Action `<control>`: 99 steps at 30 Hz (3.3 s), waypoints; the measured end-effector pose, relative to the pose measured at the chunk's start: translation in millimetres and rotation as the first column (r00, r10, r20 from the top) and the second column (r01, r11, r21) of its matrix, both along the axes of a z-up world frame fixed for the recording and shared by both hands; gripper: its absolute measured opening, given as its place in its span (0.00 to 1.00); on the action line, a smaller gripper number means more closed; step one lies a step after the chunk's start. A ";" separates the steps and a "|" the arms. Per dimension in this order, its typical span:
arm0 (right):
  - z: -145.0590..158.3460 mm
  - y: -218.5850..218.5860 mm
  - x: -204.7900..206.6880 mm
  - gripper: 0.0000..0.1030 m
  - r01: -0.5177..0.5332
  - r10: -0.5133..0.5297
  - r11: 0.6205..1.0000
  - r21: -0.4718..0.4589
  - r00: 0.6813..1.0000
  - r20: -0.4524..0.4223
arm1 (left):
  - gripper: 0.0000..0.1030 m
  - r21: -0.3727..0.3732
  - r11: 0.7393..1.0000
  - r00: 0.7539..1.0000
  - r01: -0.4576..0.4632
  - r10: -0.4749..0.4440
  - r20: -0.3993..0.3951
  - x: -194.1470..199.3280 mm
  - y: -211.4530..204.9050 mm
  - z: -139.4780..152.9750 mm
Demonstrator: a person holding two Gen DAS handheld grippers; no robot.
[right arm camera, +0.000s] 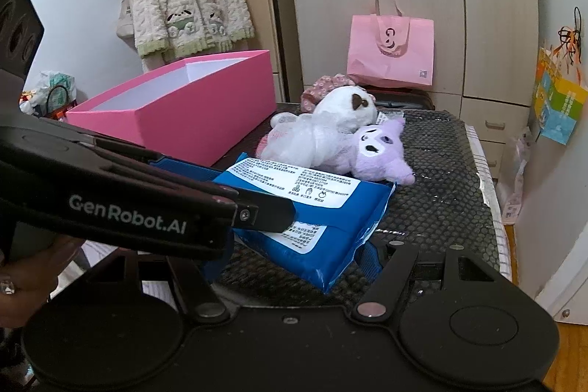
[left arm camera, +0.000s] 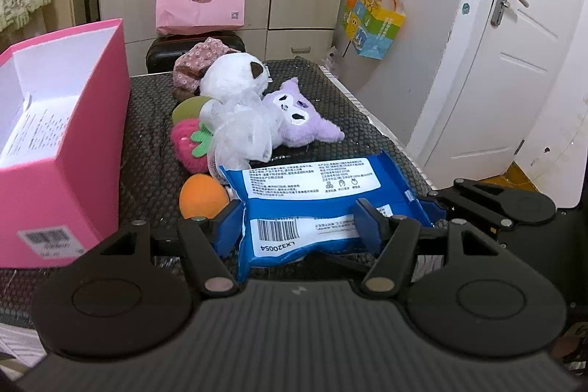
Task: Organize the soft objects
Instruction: 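Carry the blue wipes pack over the pink box and lower it inside, then open the left gripper and withdraw it from the pink box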
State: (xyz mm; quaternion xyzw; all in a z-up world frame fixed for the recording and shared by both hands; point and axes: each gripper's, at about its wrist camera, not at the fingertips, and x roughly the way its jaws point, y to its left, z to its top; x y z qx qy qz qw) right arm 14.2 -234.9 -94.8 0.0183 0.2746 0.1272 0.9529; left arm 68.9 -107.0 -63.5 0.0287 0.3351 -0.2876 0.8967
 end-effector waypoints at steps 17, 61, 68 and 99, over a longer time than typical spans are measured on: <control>19.1 49.4 -30.0 0.71 -0.064 0.064 0.998 -0.010 0.998 -0.003 | 0.62 0.001 0.997 0.995 -0.077 0.077 0.058 -48.8 50.1 15.4; 63.7 193.4 162.1 0.72 -0.351 0.333 0.922 -0.160 0.934 -0.130 | 0.63 0.014 0.952 0.950 -0.307 0.307 -0.050 126.8 191.3 46.4; 73.0 187.9 153.8 0.74 -0.344 0.322 0.912 -0.222 0.938 -0.129 | 0.66 0.064 0.951 0.952 -0.304 0.305 -0.004 119.3 192.5 59.6; 131.8 73.4 16.4 0.76 -0.255 0.267 0.937 -0.240 0.963 0.019 | 0.76 0.075 0.997 0.998 0.007 -0.012 0.068 -3.6 135.3 117.3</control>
